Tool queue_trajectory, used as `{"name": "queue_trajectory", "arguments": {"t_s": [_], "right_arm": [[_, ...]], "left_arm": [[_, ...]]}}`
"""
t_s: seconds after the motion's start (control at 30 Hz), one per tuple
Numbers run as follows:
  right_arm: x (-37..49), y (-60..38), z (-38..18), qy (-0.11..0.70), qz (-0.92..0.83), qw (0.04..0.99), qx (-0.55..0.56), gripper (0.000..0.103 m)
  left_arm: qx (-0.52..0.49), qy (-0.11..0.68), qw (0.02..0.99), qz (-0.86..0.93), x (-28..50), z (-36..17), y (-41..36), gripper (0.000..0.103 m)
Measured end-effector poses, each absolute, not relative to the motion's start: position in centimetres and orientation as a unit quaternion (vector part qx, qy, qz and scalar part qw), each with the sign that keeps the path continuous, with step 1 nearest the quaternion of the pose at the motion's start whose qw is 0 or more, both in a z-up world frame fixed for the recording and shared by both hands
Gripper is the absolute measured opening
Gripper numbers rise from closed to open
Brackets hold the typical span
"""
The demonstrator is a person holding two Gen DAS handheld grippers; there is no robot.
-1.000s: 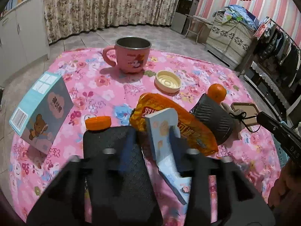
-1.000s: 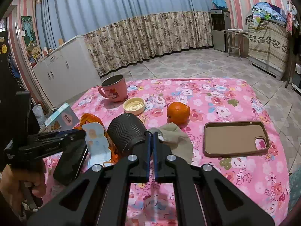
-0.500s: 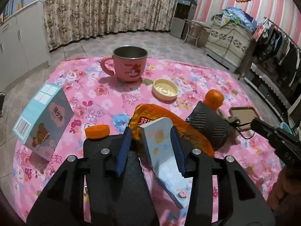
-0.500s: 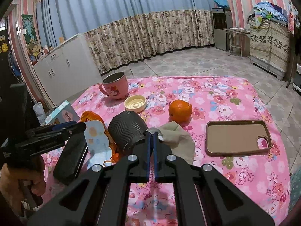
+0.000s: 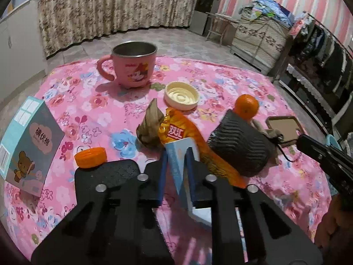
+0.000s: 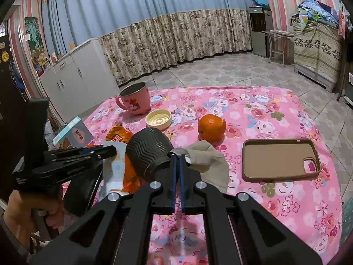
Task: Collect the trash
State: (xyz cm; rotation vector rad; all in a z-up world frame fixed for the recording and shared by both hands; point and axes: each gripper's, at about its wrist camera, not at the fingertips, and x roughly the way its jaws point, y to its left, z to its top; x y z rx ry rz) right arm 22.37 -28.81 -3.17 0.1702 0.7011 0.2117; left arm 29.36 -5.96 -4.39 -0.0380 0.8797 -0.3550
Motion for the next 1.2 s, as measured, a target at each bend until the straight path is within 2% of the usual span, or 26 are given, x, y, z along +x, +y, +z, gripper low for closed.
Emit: {"name": "queue_trajectory", "arguments": {"t_s": [0.13, 0.37, 0.73, 1.0, 1.2], "right_arm": [[22.1, -28.9, -2.7, 0.334, 0.102, 0.934, 0.081, 0.003], [20.1, -29.1, 0.0, 0.287, 0.1, 0.95, 0.072, 0.003], [17.8, -32.1, 3.7, 0.228, 0.105, 0.961, 0.12, 0.003], [17.9, -32.6, 3.5, 0.23, 0.103, 0.96, 0.122, 0.003], [17.2, -33.2, 4.4, 0.215, 0.098, 0.964, 0.125, 0.003]], "left_arm": [[-0.003, 0.405, 0.896, -0.18, 28.3, -3.4, -6.6, 0.008], [0.012, 0.354, 0.922, -0.157, 25.7, 0.2, -6.0, 0.008], [0.011, 0.306, 0.938, -0.165, 23.4, 4.1, -5.3, 0.008], [0.008, 0.336, 0.927, -0.166, 24.5, 1.9, -5.3, 0.008], [-0.003, 0.303, 0.936, -0.179, 23.3, 4.1, -5.5, 0.008]]}}
